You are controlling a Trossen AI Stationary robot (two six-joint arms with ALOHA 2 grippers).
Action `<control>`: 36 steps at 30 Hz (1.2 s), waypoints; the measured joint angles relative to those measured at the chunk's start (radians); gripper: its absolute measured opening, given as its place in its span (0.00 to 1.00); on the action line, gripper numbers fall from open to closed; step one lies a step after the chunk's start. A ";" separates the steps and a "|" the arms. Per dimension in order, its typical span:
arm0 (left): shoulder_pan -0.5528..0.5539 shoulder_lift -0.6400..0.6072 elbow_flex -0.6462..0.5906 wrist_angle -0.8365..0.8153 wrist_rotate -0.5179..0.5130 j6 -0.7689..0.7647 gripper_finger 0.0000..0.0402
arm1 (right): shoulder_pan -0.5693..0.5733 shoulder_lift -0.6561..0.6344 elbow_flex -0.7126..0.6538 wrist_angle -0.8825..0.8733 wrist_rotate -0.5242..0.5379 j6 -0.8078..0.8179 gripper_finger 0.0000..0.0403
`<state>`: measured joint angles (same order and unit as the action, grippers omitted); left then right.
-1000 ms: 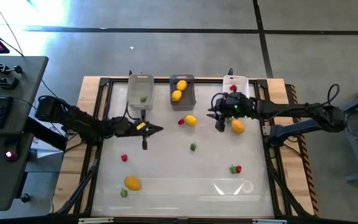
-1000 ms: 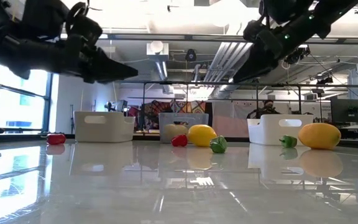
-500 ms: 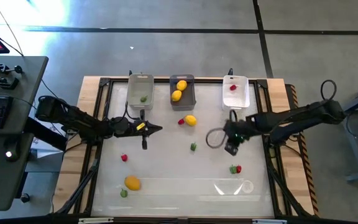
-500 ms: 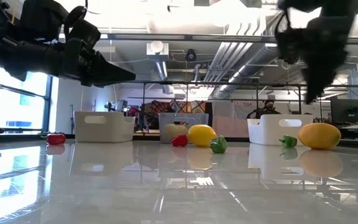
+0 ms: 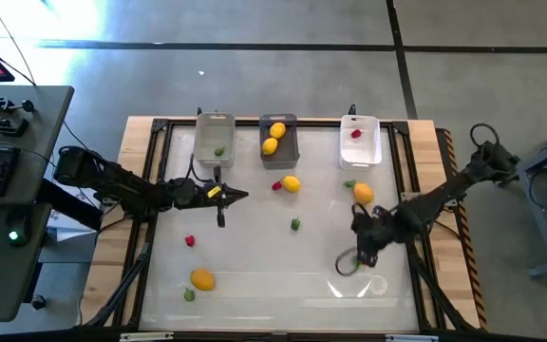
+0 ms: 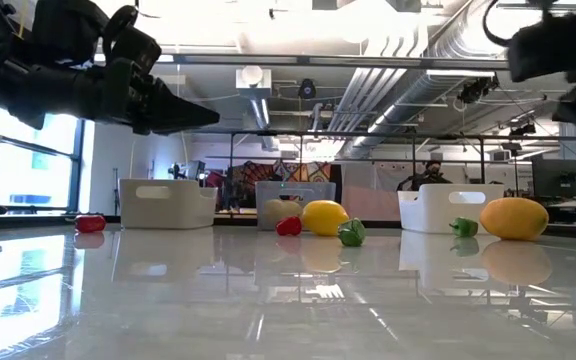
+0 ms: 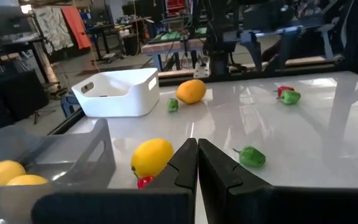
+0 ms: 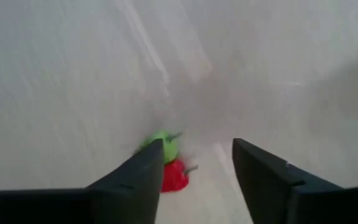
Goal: Sort produce into baskets
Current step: Put the bottom right red bell pepper into the white bin
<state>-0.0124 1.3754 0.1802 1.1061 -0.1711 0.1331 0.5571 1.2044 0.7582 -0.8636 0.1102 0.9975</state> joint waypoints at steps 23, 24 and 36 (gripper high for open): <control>0.082 0.003 0.000 -0.002 0.000 0.035 0.00 | 0.112 0.217 0.000 0.039 -0.012 0.069 0.63; 0.088 0.003 0.000 -0.002 0.000 0.035 0.00 | 0.112 0.217 0.000 0.043 -0.011 0.068 0.63; 0.100 0.003 0.000 -0.002 0.004 0.025 0.00 | 0.112 0.217 0.000 0.065 -0.075 0.080 0.63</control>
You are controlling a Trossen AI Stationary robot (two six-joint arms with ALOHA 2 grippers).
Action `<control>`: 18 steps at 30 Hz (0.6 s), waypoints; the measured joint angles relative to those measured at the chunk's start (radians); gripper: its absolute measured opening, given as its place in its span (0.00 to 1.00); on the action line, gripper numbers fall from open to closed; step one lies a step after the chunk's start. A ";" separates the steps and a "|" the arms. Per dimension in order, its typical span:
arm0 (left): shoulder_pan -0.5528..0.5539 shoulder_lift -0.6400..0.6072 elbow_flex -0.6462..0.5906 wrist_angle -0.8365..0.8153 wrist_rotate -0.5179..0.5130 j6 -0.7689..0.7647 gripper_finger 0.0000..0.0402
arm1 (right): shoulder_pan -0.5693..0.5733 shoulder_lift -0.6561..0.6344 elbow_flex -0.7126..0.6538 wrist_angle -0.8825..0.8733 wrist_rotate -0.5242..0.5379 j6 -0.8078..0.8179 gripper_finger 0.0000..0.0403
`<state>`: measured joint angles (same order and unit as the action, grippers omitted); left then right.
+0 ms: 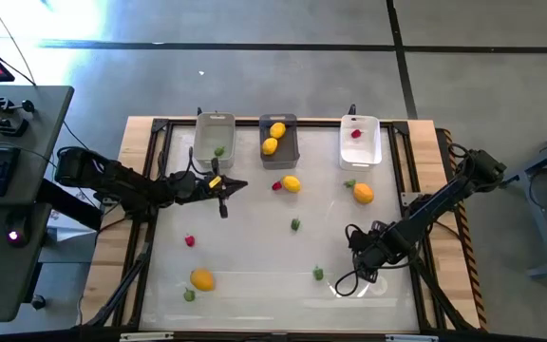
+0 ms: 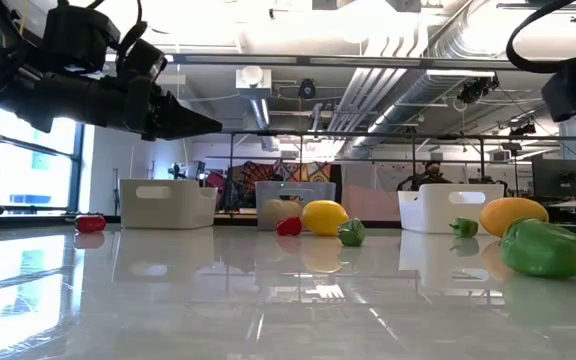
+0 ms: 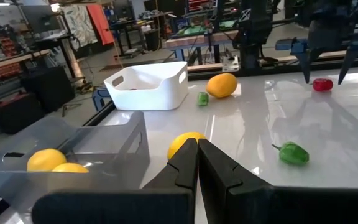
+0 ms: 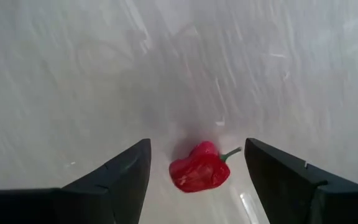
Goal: Sort produce into baskets
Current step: Put the bottom right red bell pepper into the white bin
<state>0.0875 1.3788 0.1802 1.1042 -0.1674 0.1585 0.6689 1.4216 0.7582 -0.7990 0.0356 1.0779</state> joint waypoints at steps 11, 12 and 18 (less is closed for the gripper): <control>0.000 0.000 0.000 0.000 0.000 0.002 0.00 | 0.000 0.000 0.000 -0.055 -0.069 0.148 0.63; 0.000 0.000 0.000 0.000 0.000 0.002 0.00 | -0.001 0.000 0.000 -0.062 -0.071 0.166 0.63; 0.000 0.000 0.000 -0.001 0.000 0.002 0.00 | -0.019 0.000 -0.002 -0.051 -0.071 0.251 0.63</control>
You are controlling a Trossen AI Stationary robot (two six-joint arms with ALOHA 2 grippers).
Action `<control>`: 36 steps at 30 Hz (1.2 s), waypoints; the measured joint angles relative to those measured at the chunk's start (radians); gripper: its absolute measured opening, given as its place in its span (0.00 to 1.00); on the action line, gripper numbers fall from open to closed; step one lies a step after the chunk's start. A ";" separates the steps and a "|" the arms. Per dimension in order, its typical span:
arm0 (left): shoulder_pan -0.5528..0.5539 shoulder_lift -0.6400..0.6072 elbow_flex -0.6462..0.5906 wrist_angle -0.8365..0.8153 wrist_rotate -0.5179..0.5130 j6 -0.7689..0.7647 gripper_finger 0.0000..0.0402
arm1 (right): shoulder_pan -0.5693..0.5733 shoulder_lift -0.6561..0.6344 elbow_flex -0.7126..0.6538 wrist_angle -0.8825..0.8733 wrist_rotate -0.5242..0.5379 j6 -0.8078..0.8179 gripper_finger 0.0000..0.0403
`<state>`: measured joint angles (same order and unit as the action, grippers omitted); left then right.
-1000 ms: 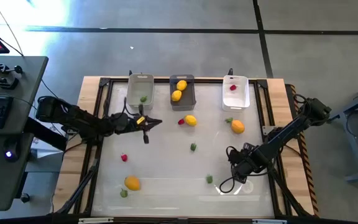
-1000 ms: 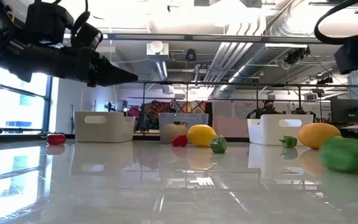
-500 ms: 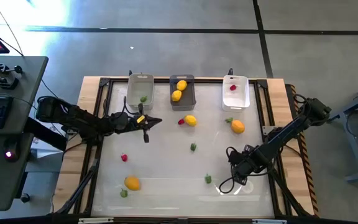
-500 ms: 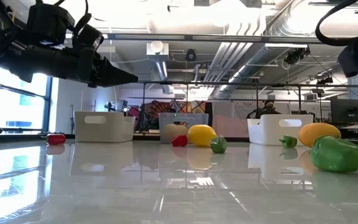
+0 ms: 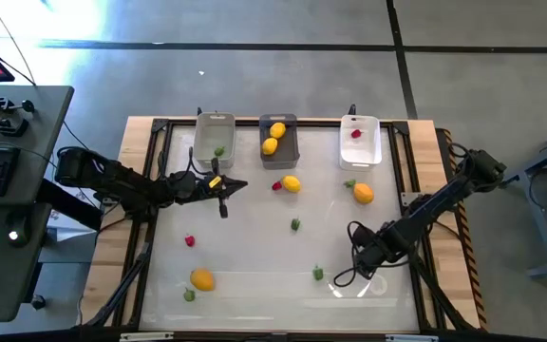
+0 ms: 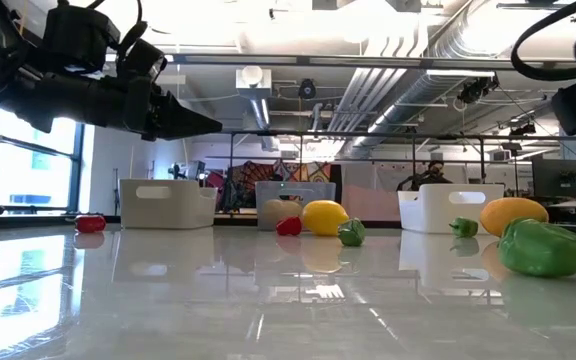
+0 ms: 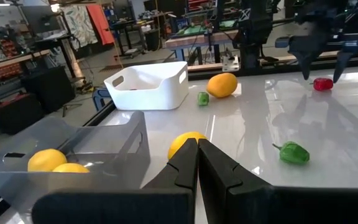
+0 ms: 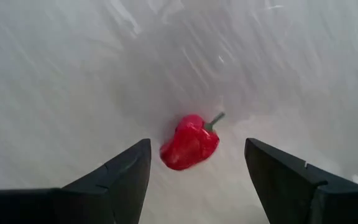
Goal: Sort produce into baskets
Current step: Put the bottom right red bell pepper into the white bin
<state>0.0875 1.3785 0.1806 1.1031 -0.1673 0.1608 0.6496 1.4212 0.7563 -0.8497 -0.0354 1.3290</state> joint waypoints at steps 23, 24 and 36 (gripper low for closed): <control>0.000 0.000 0.000 -0.025 0.000 -0.003 0.00 | -0.096 0.000 -0.001 0.001 -0.096 0.147 0.38; 0.000 0.000 0.000 -0.029 0.000 -0.003 0.00 | -0.095 0.000 -0.002 0.001 -0.096 0.147 0.38; 0.000 0.000 0.000 -0.033 0.000 -0.003 0.00 | -0.095 0.064 -0.002 0.019 -0.134 0.128 0.38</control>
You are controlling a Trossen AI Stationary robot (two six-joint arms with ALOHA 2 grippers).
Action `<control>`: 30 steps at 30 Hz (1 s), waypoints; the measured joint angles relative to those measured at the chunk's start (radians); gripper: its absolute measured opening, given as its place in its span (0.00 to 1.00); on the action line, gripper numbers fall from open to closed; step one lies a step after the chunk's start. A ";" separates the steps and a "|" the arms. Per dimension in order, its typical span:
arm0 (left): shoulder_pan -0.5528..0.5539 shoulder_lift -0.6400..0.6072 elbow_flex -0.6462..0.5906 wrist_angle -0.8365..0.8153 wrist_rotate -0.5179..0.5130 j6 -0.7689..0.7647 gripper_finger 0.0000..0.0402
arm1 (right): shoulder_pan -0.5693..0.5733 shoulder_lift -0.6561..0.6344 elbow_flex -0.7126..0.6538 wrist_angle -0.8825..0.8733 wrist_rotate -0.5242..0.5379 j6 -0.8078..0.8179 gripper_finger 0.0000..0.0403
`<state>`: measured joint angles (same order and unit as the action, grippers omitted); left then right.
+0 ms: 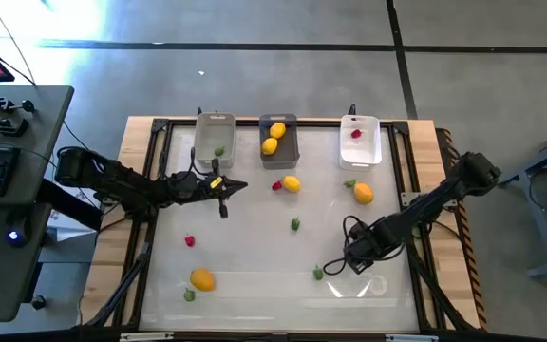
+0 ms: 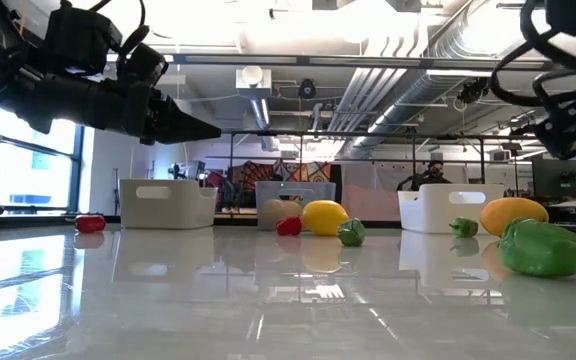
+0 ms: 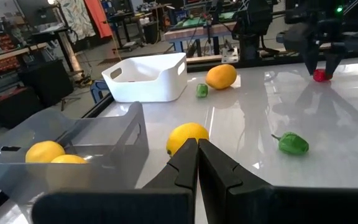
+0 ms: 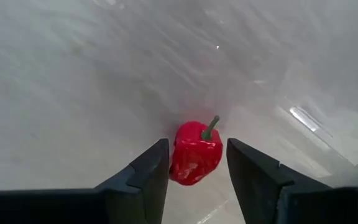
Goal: Sort produce into baskets
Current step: Put the bottom right red bell pepper into the white bin
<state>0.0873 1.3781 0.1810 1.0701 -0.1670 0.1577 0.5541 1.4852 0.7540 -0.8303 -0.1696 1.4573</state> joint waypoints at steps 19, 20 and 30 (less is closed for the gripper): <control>-0.002 0.000 0.000 -0.020 0.000 -0.048 0.00 | -0.222 0.013 0.173 -0.096 0.121 -0.537 0.10; -0.002 0.000 0.000 -0.022 0.000 -0.050 0.00 | -0.245 0.013 0.200 -0.129 0.164 -0.575 0.10; -0.002 0.000 0.001 -0.018 0.000 -0.008 0.00 | -0.642 0.013 0.386 -0.273 0.603 -0.859 0.11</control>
<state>0.0849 1.3781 0.1822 1.0519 -0.1669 0.1501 -0.0880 1.4979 1.1397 -1.1036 0.4331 0.5986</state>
